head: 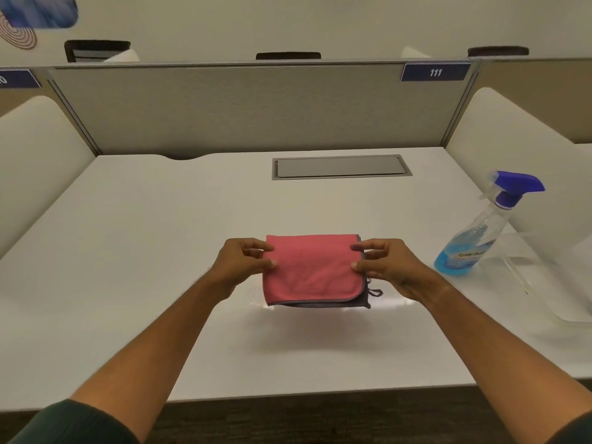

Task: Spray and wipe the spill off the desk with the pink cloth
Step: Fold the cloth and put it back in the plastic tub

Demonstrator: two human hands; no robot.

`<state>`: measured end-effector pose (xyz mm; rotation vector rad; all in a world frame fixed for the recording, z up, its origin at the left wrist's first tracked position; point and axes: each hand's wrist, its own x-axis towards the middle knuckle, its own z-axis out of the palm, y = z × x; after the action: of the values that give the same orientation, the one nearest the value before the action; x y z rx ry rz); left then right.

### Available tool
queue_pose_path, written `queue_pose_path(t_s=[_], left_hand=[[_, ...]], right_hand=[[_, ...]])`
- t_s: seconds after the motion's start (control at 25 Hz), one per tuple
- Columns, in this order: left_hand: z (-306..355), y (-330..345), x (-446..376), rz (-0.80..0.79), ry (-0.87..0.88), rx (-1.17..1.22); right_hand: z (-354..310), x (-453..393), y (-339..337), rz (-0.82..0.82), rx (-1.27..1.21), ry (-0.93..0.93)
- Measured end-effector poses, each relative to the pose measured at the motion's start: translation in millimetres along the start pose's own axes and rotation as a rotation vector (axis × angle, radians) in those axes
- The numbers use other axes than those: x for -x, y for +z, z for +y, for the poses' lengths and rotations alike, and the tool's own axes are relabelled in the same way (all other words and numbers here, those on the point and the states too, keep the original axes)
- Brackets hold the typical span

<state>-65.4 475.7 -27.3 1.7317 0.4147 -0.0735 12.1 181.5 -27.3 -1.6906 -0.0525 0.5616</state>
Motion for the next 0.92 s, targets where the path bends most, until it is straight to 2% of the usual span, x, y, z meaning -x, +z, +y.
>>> queue_pose_path(t_s=[0.24, 0.48, 0.64, 0.76, 0.92], left_hand=[[1.7, 1.4, 2.0, 0.071, 0.082, -0.313], [10.0, -3.7, -1.7, 0.032, 0.201, -0.53], [16.9, -11.0, -8.1, 0.028, 0.262, -0.686], [14.7, -13.7, -16.7, -0.03, 0.244, -0.769], [-2.4, 6.1, -16.5, -0.124, 0.27, -0.761]], right_hand=[[-3.2, 0.0, 0.7, 0.038, 0.479, -0.167], [-16.5, -0.6, 4.3, 0.088, 0.823, -0.265], [-25.5, -1.0, 2.6, 0.03, 0.856, -0.314], [-31.1, -1.7, 0.1, -0.023, 0.852, -0.259], [-36.4, -2.6, 3.5, -0.069, 0.917, -0.259]])
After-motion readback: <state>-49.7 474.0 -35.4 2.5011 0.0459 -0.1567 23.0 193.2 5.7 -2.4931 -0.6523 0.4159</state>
